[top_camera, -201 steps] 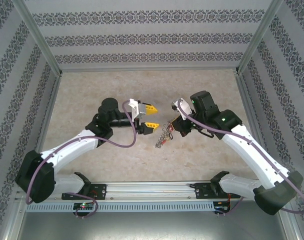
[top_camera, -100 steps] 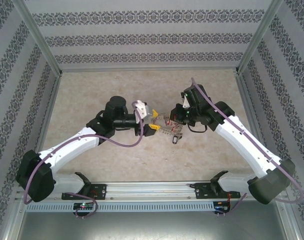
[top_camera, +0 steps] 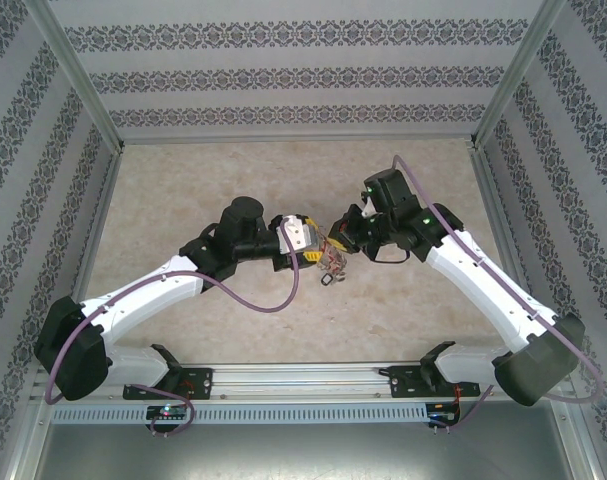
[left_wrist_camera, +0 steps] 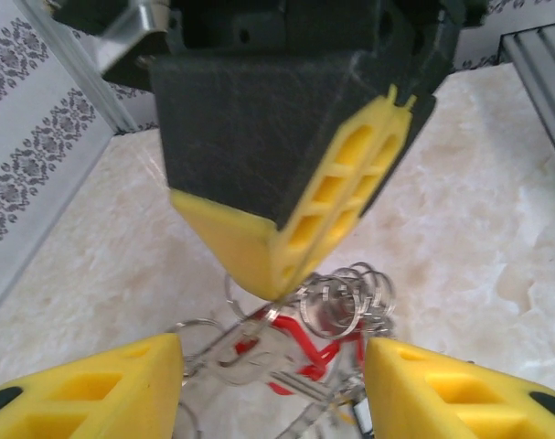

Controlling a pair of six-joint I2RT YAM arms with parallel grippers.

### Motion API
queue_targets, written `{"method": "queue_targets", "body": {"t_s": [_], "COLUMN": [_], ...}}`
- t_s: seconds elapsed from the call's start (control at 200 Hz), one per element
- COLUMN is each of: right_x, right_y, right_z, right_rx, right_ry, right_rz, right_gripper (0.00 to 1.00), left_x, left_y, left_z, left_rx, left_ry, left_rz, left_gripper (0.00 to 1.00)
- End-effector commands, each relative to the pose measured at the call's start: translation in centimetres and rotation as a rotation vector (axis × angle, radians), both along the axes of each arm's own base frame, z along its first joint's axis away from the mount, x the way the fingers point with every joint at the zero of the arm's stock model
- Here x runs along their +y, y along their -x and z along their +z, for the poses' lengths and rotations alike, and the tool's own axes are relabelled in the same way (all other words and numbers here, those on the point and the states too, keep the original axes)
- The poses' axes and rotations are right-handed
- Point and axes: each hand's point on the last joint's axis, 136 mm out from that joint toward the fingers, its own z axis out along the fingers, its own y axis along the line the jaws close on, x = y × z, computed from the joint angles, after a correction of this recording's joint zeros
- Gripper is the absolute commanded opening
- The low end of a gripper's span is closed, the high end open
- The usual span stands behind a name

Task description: Put the keys on the keyring

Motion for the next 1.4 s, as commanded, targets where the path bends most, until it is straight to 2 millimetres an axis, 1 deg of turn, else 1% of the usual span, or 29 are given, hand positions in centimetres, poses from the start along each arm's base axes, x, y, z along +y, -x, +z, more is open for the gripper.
{"method": "queue_targets", "body": {"t_s": [0.0,0.07,0.185,0.245,0.295,0.34,0.36,0.395,0.425,0.51,0.57,0.724,0.804,0.954,1.034,1.119,1.219,1.394], "right_x": [0.7,0.6,0.6,0.7,0.8,0.9,0.9,1.1,1.2,1.3,1.3,1.3,1.3,1.1,1.2,1.1,0.9,0.4], "right_y": [0.0,0.0,0.0,0.0,0.0,0.1,0.1,0.2,0.3,0.3,0.3,0.3,0.4,0.3,0.3,0.1,0.0,-0.2], "right_z": [0.4,0.4,0.5,0.5,0.5,0.5,0.5,0.5,0.5,0.5,0.7,1.0,1.0,1.2,1.4,1.7,2.1,2.5], "right_rx": [0.03,0.035,0.047,0.054,0.06,0.066,0.068,0.071,0.076,0.087,0.085,0.094,0.105,0.113,0.116,0.123,0.13,0.147], "right_ry": [-0.064,-0.067,-0.082,-0.091,-0.097,-0.101,-0.104,-0.109,-0.114,-0.12,-0.127,-0.149,-0.163,-0.187,-0.2,-0.223,-0.251,-0.288], "right_rz": [-0.007,-0.01,-0.02,-0.017,-0.013,-0.01,-0.008,-0.002,0.004,0.006,0.002,-0.007,-0.012,-0.028,-0.029,-0.037,-0.055,-0.07], "right_gripper": [0.0,0.0,0.0,0.0,0.0,0.0,0.0,0.0,0.0,0.0,0.0,0.0,0.0,0.0,0.0,0.0,0.0,0.0], "left_x": [-0.3,-0.5,-1.1,-1.3,-1.4,-1.5,-1.5,-1.5,-1.5,-1.5,-1.4,-0.9,-0.7,-0.4,-0.3,-0.2,0.0,0.7], "left_y": [-0.2,0.1,1.2,1.8,2.2,2.2,2.2,2.3,2.3,2.4,2.4,2.2,1.8,1.7,1.6,1.7,1.3,0.8], "left_z": [1.5,1.5,0.8,0.6,0.4,0.5,0.4,0.3,0.3,0.1,0.0,-1.1,-1.5,-2.2,-2.5,-2.7,-3.0,-4.0], "left_rx": [-0.11,-0.122,-0.109,-0.106,-0.104,-0.106,-0.104,-0.105,-0.106,-0.109,-0.122,-0.151,-0.159,-0.173,-0.176,-0.181,-0.198,-0.221], "left_ry": [-0.002,-0.003,-0.018,-0.02,-0.02,-0.02,-0.021,-0.025,-0.026,-0.042,-0.06,-0.121,-0.148,-0.177,-0.186,-0.195,-0.211,-0.273], "left_rz": [-0.009,-0.034,-0.102,-0.139,-0.156,-0.156,-0.157,-0.161,-0.164,-0.176,-0.177,-0.168,-0.152,-0.147,-0.146,-0.149,-0.129,-0.108], "left_gripper": [0.53,0.46,0.37,0.36,0.31,0.3,0.28,0.26,0.23,0.1,0.06,0.06,0.13,0.14,0.1,0.0,0.0,0.0]}}
